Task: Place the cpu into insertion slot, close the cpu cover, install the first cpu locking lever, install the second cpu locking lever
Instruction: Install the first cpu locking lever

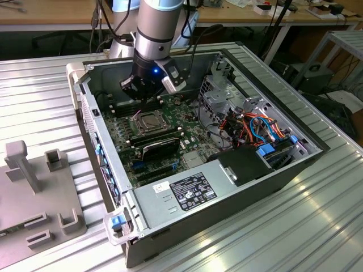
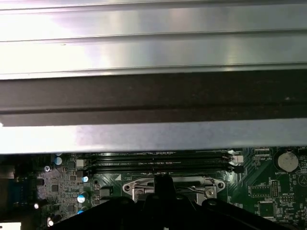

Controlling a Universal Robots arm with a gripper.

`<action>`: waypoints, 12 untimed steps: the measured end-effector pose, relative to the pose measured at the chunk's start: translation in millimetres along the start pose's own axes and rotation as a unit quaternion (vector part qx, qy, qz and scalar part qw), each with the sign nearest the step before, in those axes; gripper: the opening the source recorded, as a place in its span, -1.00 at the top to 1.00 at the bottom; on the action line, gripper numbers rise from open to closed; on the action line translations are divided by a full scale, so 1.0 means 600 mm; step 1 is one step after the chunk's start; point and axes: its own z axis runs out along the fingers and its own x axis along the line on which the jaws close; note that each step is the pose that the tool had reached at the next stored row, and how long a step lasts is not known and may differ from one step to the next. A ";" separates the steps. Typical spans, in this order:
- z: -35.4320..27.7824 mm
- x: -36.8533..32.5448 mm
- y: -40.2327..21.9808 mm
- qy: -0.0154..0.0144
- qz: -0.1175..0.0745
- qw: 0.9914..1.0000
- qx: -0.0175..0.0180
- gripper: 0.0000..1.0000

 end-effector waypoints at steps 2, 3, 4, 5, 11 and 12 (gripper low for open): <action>0.000 0.004 0.000 0.000 -0.001 1.000 0.000 0.79; 0.000 0.005 0.001 0.000 -0.002 1.000 0.000 0.79; 0.000 0.005 0.001 0.000 -0.002 1.000 0.000 0.79; 0.000 0.005 0.001 0.000 -0.003 1.000 0.000 0.79; 0.000 -0.015 0.004 0.001 -0.014 1.000 0.000 0.79; 0.001 -0.019 0.004 0.001 -0.015 1.000 0.000 0.79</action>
